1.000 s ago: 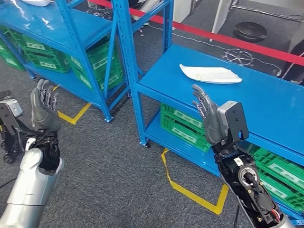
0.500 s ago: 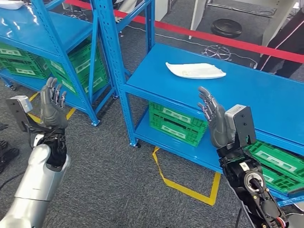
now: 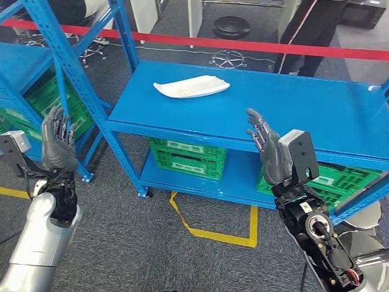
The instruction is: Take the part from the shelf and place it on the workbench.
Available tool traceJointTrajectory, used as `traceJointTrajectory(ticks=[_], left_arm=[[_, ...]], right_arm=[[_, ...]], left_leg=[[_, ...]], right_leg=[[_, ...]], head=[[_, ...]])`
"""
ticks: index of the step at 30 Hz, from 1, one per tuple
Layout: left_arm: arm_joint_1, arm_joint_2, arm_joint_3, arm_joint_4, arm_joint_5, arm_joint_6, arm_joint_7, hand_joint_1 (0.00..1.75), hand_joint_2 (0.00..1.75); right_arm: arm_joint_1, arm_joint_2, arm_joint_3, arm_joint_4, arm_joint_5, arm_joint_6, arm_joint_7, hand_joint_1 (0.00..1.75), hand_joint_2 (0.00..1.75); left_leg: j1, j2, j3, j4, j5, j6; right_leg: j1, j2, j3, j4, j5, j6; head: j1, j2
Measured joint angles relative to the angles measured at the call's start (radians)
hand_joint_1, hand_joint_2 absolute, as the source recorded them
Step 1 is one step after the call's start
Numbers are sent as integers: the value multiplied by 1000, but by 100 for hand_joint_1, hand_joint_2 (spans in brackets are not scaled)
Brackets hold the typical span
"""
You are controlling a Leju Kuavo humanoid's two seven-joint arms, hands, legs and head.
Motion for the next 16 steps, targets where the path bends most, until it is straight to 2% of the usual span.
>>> traceJointTrajectory(ticks=[2,3,5,6,7,8,9,10,11,12,13,14,15,16], left_arm=[[-4,1,0,-2,0,0,2,0,0],[-5,1,0,-3,-1,0,3,0,0],[-6,1,0,-4,-1,-1,7,0,0],[-8,0,0,-5,-1,-2,8,0,0],[-10,0,0,-6,-1,-4,10,0,0],[-13,-1,0,-8,-1,-6,11,0,0],[-16,-1,0,-8,0,-8,11,0,0],[-18,0,0,-9,0,-10,11,0,0],[-18,0,0,-9,0,-10,11,0,0],[-19,0,0,-9,1,-11,11,0,0],[-19,0,0,-9,1,-11,10,0,0],[-19,0,0,-9,2,-11,10,0,0],[-19,0,0,-9,2,-11,9,0,0],[-19,0,0,-9,2,-11,8,0,0]], right_arm=[[-1,0,0,0,0,0,0,0,0],[-2,0,0,0,0,0,0,0,0],[-2,0,0,0,0,0,0,0,0],[-2,0,0,0,0,0,0,0,0],[-3,0,-1,0,1,0,1,0,0],[-6,0,-2,0,2,0,1,0,0],[-7,0,-2,0,3,0,2,0,0],[-9,0,-2,0,5,-1,4,0,0],[-9,0,-1,1,6,-3,5,0,0],[-8,0,-1,1,8,-5,6,0,0],[-8,0,-1,2,11,-9,7,0,0],[-8,0,-1,3,14,-12,8,0,0],[-9,0,-1,3,17,-14,9,0,0],[-9,0,-1,4,18,-15,9,0,0]], left_leg=[[3,-42,59,-131,51,8],[2,-54,71,-159,57,10],[1,-37,75,-168,57,17],[2,-26,78,-171,59,22],[5,-15,80,-175,60,28],[8,-4,83,-179,62,33],[8,4,84,-181,62,36],[7,12,84,-181,61,38],[6,20,84,-181,61,39],[6,26,84,-180,60,39],[7,31,85,-180,59,38],[8,35,87,-179,58,36],[8,38,89,-178,55,33],[9,39,90,-177,54,31]], right_leg=[[1,25,-5,4,1,6],[0,35,-9,5,2,12],[-3,58,-17,2,5,25],[-2,53,-21,5,3,30],[0,34,-30,20,-9,36],[3,5,-48,57,-33,41],[1,-29,-74,117,-67,45],[-1,-53,-107,194,-104,49],[-5,-65,-138,266,-133,54],[-9,-70,-157,311,-145,57],[-12,-72,-156,316,-137,60],[-15,-74,-134,276,-110,62],[-16,-77,-96,204,-73,62],[-16,-78,-75,162,-52,62]], head=[[-3,0],[-3,0],[-1,0],[-1,0],[3,0],[10,0],[18,0],[25,0],[29,0],[32,0],[36,0],[41,0],[46,0],[48,0]])
